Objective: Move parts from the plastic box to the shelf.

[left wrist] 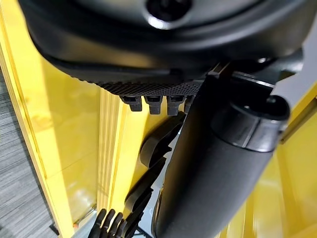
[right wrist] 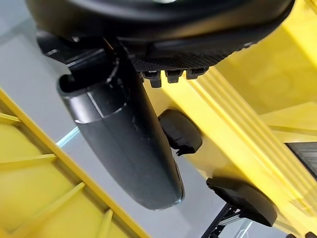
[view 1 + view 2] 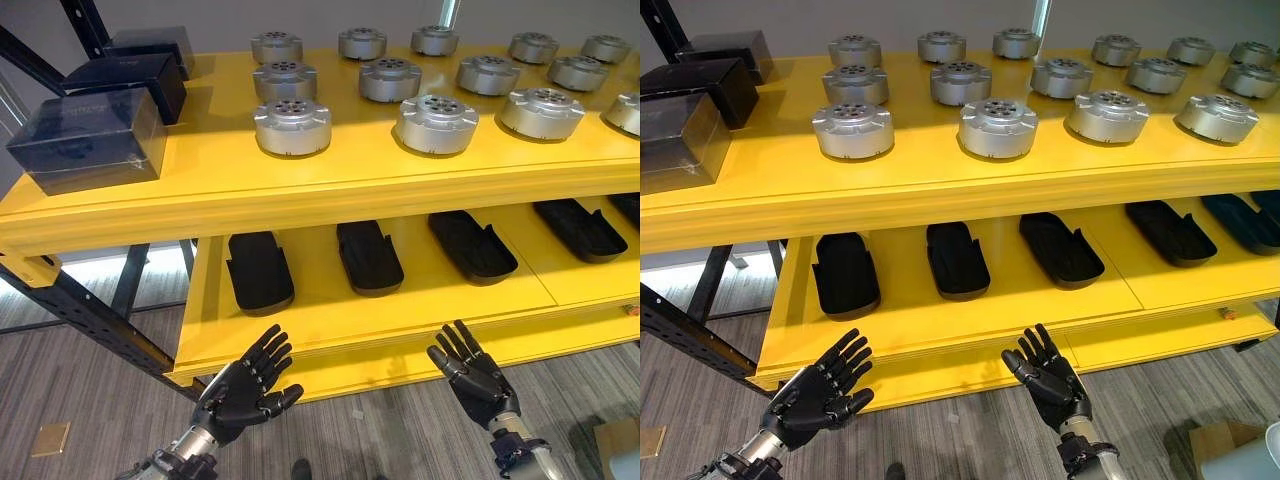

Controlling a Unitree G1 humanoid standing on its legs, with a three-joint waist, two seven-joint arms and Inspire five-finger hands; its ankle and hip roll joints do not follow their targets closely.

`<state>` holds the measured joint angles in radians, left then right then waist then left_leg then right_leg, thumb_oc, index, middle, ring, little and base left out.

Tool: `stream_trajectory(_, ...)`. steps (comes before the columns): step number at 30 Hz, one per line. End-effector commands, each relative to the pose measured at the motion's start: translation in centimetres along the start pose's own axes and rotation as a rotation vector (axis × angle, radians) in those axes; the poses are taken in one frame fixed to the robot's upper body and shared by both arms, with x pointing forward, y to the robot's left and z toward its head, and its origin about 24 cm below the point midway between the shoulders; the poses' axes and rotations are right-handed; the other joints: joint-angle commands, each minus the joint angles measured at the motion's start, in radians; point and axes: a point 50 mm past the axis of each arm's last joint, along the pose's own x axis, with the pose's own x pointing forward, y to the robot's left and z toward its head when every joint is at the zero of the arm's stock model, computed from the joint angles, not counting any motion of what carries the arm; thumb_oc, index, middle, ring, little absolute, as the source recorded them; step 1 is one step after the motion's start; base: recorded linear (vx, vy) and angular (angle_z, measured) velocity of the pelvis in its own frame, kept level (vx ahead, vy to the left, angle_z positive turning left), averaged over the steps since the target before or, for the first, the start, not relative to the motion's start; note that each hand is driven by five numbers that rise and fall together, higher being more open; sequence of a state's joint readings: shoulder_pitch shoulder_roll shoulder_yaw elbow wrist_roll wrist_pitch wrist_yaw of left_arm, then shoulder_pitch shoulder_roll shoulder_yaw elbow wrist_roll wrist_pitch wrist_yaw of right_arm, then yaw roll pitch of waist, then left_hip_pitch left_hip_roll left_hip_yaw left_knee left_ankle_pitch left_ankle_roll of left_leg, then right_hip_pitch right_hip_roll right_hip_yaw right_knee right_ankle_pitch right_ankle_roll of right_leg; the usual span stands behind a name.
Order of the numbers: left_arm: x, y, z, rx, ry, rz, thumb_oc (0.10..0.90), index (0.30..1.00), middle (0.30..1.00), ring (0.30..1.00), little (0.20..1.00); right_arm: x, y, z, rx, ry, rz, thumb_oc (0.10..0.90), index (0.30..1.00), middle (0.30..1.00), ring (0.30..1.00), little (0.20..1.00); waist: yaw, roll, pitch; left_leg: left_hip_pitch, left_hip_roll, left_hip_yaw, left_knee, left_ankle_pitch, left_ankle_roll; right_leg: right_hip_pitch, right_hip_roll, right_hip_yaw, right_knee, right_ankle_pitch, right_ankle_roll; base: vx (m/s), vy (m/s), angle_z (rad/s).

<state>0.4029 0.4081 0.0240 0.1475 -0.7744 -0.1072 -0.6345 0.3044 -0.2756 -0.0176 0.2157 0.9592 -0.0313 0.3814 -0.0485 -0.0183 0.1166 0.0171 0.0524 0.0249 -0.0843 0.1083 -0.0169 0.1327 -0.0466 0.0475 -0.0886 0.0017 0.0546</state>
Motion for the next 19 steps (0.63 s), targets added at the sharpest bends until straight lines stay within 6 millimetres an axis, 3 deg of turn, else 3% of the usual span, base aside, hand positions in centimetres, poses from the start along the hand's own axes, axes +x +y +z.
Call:
stream_trajectory(1,2.13,-0.11,4.26,0.069,-0.191,-0.061,0.900,1.000,1.000,1.000,1.000,1.80,2.60,3.13,-0.033,-0.164,0.159,0.900,1.000,1.000,1.000,1.000,0.014,-0.017,-0.027,0.067,0.002,0.060,-0.003,-0.109,0.013,-0.028,-0.044,-0.186,0.001,0.058,0.061,0.03,-0.006,0.00)
stream_trajectory(19,1.96,0.01,3.97,0.052,-0.173,-0.045,0.900,1.000,1.000,1.000,1.000,1.78,2.58,2.65,-0.035,-0.131,0.170,0.900,1.000,1.000,1.000,1.000,0.017,-0.020,-0.029,0.069,0.003,0.059,-0.003,-0.107,0.012,-0.025,-0.044,-0.189,0.001,0.057,0.061,0.00,0.000,0.00)
